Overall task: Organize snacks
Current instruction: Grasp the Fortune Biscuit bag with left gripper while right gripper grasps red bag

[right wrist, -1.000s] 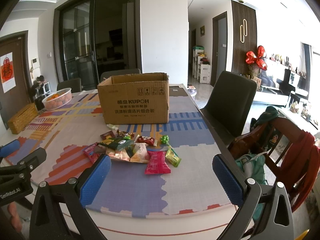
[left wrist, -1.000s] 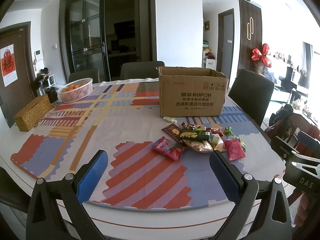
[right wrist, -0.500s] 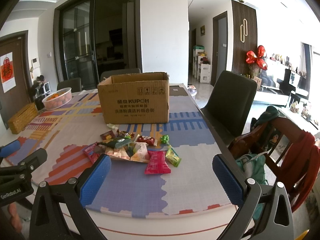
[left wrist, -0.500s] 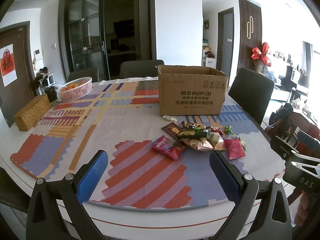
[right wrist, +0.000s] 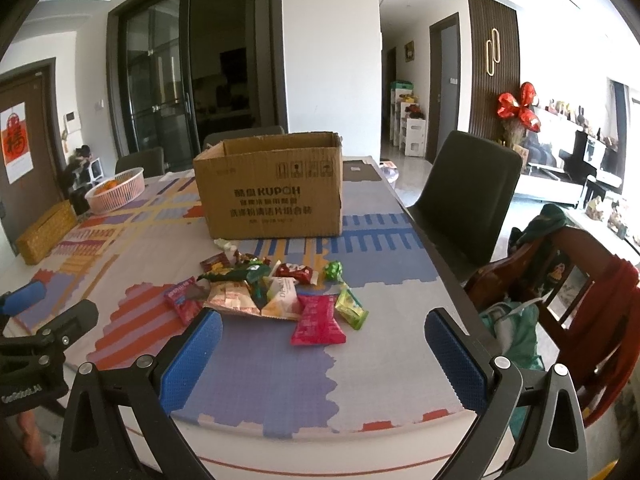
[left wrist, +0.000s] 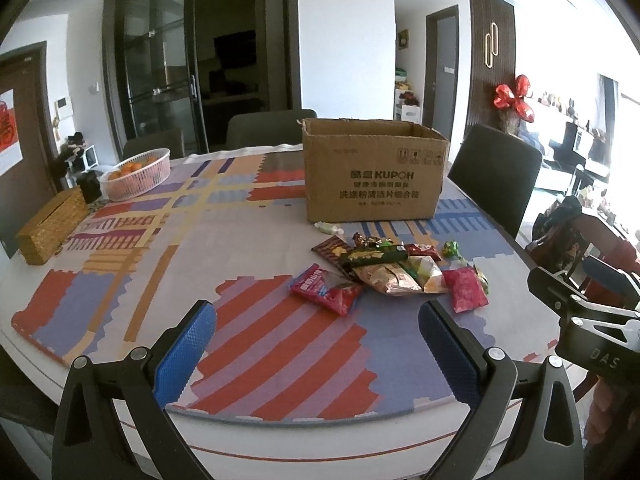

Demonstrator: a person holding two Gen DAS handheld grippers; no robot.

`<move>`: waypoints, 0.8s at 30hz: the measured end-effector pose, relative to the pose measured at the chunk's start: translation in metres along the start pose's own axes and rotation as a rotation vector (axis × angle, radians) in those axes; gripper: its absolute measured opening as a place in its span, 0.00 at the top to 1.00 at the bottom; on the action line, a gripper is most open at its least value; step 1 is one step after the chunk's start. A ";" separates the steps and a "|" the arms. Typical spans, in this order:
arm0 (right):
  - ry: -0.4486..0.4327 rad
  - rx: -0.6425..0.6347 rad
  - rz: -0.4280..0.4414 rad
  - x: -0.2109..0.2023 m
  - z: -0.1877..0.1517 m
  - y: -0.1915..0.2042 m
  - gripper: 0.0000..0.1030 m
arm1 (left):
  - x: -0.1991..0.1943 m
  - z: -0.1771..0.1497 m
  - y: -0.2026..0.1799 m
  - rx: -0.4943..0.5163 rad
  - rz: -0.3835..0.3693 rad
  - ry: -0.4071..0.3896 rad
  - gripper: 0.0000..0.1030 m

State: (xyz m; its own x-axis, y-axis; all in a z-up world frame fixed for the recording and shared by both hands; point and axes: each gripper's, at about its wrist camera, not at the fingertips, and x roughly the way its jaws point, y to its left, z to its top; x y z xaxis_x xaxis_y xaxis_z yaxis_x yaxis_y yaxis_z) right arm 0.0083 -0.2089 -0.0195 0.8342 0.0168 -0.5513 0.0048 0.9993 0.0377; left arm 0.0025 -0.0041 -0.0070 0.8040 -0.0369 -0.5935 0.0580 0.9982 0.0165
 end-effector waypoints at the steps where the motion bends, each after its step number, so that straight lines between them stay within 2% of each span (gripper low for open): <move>1: 0.002 0.000 0.001 0.001 0.000 -0.001 0.00 | 0.002 0.000 -0.001 0.004 -0.008 0.004 0.00; 16: 0.057 -0.010 0.020 0.044 0.002 0.003 0.01 | 0.043 0.008 -0.002 0.032 -0.004 0.028 0.02; 24: 0.087 -0.003 0.021 0.069 0.005 0.002 0.02 | 0.069 0.014 -0.007 0.033 -0.052 0.065 0.06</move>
State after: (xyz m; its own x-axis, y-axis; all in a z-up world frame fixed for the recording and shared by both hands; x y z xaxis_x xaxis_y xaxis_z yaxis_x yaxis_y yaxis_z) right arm 0.0681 -0.2057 -0.0534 0.7828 0.0402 -0.6210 -0.0138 0.9988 0.0473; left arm 0.0659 -0.0142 -0.0369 0.7596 -0.0842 -0.6449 0.1190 0.9928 0.0106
